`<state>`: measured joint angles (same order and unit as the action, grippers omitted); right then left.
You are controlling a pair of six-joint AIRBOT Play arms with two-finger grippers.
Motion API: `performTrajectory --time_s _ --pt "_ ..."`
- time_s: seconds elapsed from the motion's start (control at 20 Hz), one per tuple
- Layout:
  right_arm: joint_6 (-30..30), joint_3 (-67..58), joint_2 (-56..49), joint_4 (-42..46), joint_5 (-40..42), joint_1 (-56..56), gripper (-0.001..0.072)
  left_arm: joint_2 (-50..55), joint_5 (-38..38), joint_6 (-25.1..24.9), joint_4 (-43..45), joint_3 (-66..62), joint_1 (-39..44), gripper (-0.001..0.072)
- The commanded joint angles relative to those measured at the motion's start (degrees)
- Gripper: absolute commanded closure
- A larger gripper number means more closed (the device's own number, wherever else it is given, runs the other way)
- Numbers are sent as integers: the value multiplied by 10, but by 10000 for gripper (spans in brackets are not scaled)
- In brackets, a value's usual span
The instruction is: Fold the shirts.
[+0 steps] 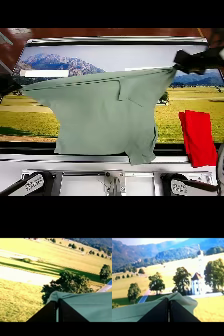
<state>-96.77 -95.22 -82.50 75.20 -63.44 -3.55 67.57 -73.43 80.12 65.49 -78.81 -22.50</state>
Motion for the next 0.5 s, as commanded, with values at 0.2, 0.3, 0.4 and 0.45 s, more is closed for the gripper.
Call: performTrajectory --time_s 0.2,0.3,0.4,0.45 --pt "-82 1 -178 -9 275 52 653 206 131 -4 -72 1 16 663" --pt "-83 1 -204 -23 232 53 653 236 127 -4 -97 1 35 663" --pt "-82 1 -221 -49 184 56 640 260 103 -4 -99 1 65 662" --pt "-82 1 -221 -63 173 56 550 266 93 -3 -99 1 76 580"
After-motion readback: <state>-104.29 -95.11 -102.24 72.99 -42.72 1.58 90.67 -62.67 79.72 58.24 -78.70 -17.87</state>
